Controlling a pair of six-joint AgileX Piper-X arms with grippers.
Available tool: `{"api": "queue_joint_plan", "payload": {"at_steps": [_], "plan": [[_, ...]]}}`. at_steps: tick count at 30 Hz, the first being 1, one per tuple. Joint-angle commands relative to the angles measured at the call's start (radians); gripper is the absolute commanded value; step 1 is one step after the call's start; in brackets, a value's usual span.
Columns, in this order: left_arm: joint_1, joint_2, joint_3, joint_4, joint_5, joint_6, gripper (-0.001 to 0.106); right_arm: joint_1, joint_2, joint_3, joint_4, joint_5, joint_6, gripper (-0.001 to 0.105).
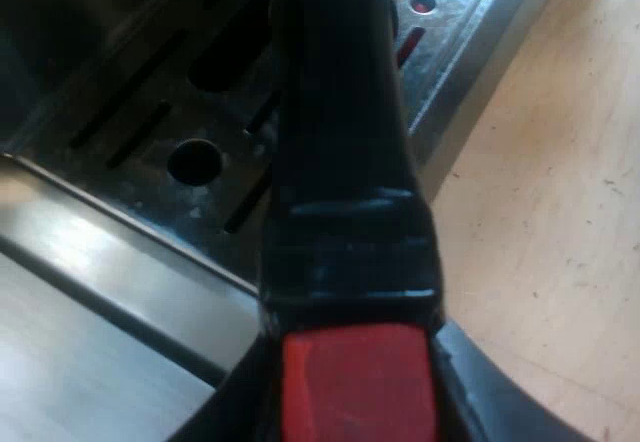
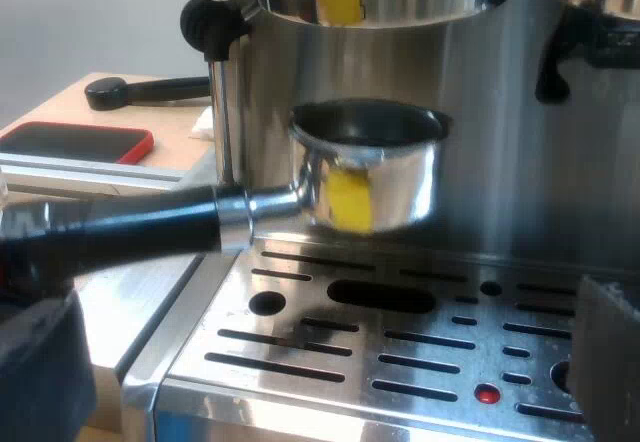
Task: Put the handle in the coffee machine
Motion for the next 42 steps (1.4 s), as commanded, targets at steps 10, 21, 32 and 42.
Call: {"api": "queue_joint_plan", "payload": {"at_steps": [10,21,32,42], "plan": [[-0.002,0.048,-0.09,-0.032,0.052,0.004,0.0,-0.002,-0.001,-0.006,-0.008,0.015,-0.013,0.1],[-0.002,0.048,-0.104,-0.063,0.067,0.004,0.0,-0.002,-0.001,-0.006,-0.008,0.015,-0.013,0.1],[-0.002,0.048,-0.104,-0.082,0.051,-0.002,0.0,-0.002,-0.001,-0.006,-0.008,0.015,-0.013,0.1],[-0.002,0.048,-0.119,-0.104,0.042,-0.002,0.0,-0.002,-0.001,-0.006,-0.008,0.015,-0.013,0.1]]}}
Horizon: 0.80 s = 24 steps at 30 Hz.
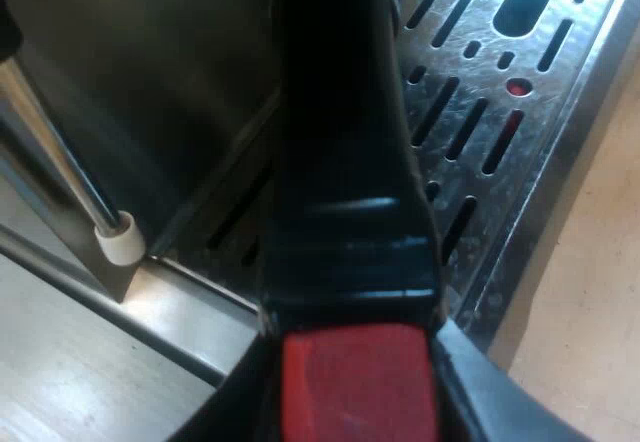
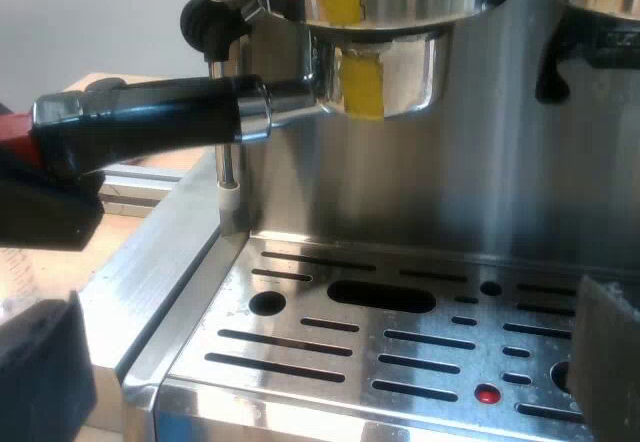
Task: Put the handle in the coffee machine
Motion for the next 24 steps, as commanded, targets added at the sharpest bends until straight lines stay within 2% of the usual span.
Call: {"api": "queue_joint_plan", "payload": {"at_steps": [1,12,16,19,24], "plan": [[0.0,-0.012,-0.029,-0.03,0.041,-0.003,0.0,-0.002,-0.001,-0.006,-0.008,0.015,-0.013,0.1],[0.001,-0.012,-0.071,0.03,0.057,-0.003,0.0,-0.002,-0.001,-0.006,-0.008,0.015,-0.013,0.1],[0.001,-0.017,-0.081,0.093,0.074,0.024,0.0,-0.002,-0.001,-0.006,-0.008,0.015,-0.013,0.1],[0.001,-0.038,-0.081,0.13,0.101,0.076,0.0,-0.002,-0.001,-0.006,-0.006,0.015,-0.013,0.1],[0.001,-0.042,-0.081,0.11,0.087,0.085,0.0,-0.002,-0.001,-0.003,0.004,0.015,-0.013,0.1]]}}
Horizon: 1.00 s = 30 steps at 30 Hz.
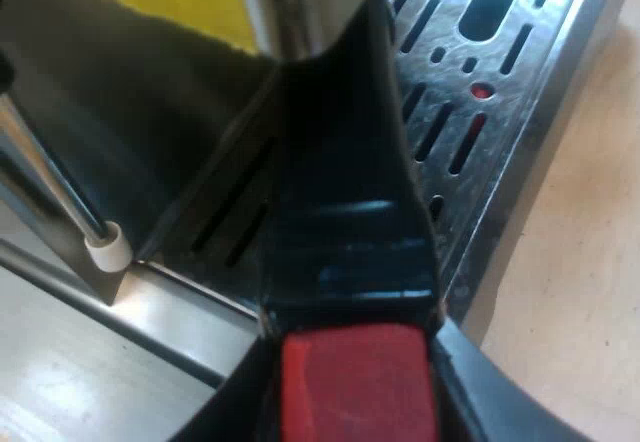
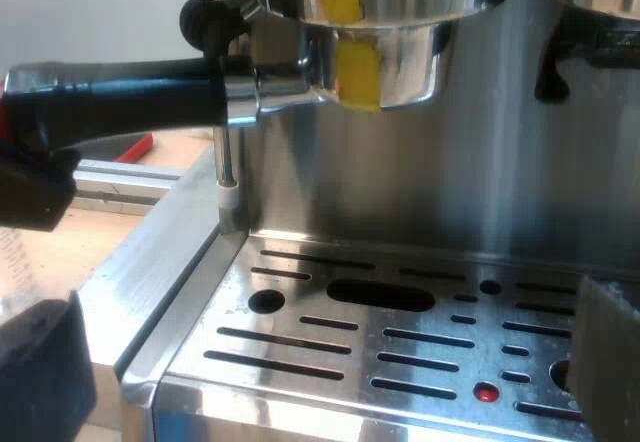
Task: Put the handle in the coffee machine
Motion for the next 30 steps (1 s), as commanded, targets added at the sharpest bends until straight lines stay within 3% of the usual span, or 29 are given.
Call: {"api": "queue_joint_plan", "payload": {"at_steps": [1,6,12,18,22,25,30], "plan": [[0.001,-0.024,-0.018,-0.049,0.082,0.014,0.0,-0.002,-0.001,-0.003,0.003,0.012,-0.013,0.1],[0.0,-0.024,-0.018,-0.127,0.089,-0.038,0.0,-0.002,-0.001,-0.003,0.004,-0.001,-0.013,0.1],[0.0,-0.024,-0.018,-0.159,0.082,-0.041,0.0,-0.002,-0.001,-0.003,0.004,-0.001,-0.013,0.1],[0.0,-0.024,-0.018,-0.14,0.09,-0.088,0.0,-0.002,-0.001,-0.003,0.004,-0.001,-0.013,0.1],[0.0,-0.024,-0.018,-0.118,0.101,-0.089,0.0,-0.002,-0.001,-0.003,0.013,-0.001,-0.013,0.1],[0.0,-0.024,-0.018,-0.041,0.129,-0.089,0.0,-0.006,-0.001,-0.003,0.02,-0.02,-0.013,0.1],[0.0,-0.024,-0.023,-0.038,0.129,-0.089,0.0,-0.006,-0.001,-0.003,0.02,-0.024,-0.009,0.1]]}}
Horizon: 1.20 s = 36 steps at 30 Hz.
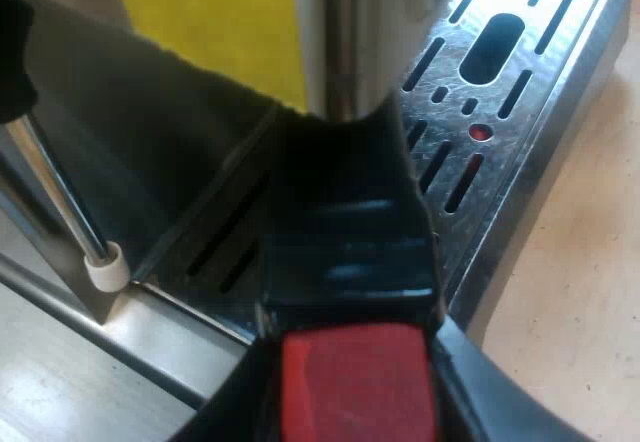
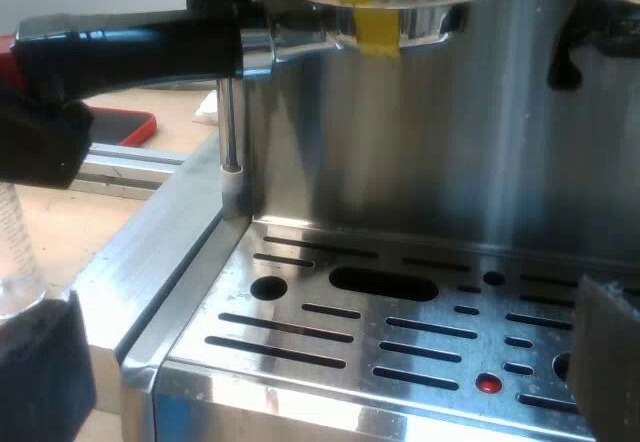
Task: Put the handle in the coffee machine
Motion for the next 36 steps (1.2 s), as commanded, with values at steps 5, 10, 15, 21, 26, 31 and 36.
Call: {"api": "queue_joint_plan", "payload": {"at_steps": [5,10,15,21,26,31,36], "plan": [[-0.001,-0.024,-0.06,0.011,0.097,0.003,0.0,-0.019,-0.001,-0.003,0.002,-0.008,-0.009,0.099],[-0.001,-0.024,-0.089,0.011,0.097,0.003,0.0,-0.044,-0.001,-0.003,0.002,-0.017,-0.013,0.093],[-0.001,-0.024,-0.088,0.015,0.097,0.003,0.0,-0.156,0.019,-0.003,0.009,-0.158,-0.021,0.047],[-0.001,-0.024,-0.088,0.015,0.097,0.003,0.0,-0.214,0.09,-0.003,-0.052,-0.255,-0.029,0.047],[-0.001,-0.024,-0.088,0.015,0.095,0.003,0.0,-0.252,0.167,-0.003,-0.207,-0.259,-0.068,0.047],[-0.001,-0.024,-0.088,0.015,0.095,0.003,0.0,-0.286,0.244,-0.025,-0.338,-0.277,-0.114,0.037],[-0.001,-0.024,-0.088,0.015,0.095,0.003,0.0,-0.303,0.329,-0.131,-0.346,-0.285,-0.135,0.036]]}}
